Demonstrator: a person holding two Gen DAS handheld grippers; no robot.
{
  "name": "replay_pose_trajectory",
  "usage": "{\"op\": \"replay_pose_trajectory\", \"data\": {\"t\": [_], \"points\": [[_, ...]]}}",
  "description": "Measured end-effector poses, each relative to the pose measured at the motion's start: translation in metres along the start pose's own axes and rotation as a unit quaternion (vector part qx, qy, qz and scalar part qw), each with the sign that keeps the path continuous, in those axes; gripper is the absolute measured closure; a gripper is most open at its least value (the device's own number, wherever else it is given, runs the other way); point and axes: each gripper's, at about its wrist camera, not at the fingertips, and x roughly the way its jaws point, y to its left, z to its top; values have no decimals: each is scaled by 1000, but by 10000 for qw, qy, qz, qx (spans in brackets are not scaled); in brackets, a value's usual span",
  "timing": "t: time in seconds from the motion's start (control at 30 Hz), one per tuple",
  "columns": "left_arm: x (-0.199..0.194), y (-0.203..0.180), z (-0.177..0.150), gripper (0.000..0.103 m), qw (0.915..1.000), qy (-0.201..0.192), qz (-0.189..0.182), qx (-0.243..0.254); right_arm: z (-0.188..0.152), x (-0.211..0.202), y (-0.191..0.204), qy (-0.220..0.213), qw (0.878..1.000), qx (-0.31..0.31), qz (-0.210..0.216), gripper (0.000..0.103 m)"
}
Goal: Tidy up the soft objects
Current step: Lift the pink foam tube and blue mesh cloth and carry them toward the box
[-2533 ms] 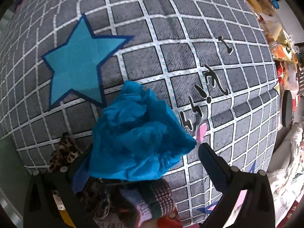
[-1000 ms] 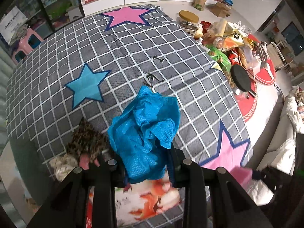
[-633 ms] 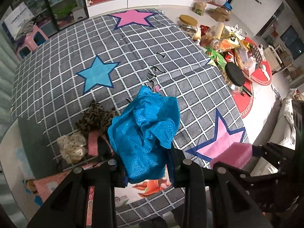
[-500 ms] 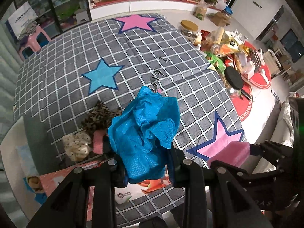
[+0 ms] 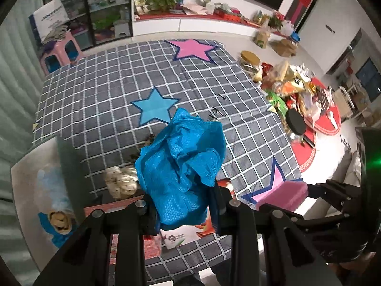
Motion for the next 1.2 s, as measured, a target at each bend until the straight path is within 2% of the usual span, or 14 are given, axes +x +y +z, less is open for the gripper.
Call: {"op": "replay_pose_trajectory", "data": {"t": [0.67,1.2], "points": [[-37,74,-13,70,9950,-410,300,-861,25,-6,74,-108,9957,-915,110,27],[-56,127,-41,70,9851,-524,563,-1539,26,6,136,24,9856,-1671,240,27]]}}
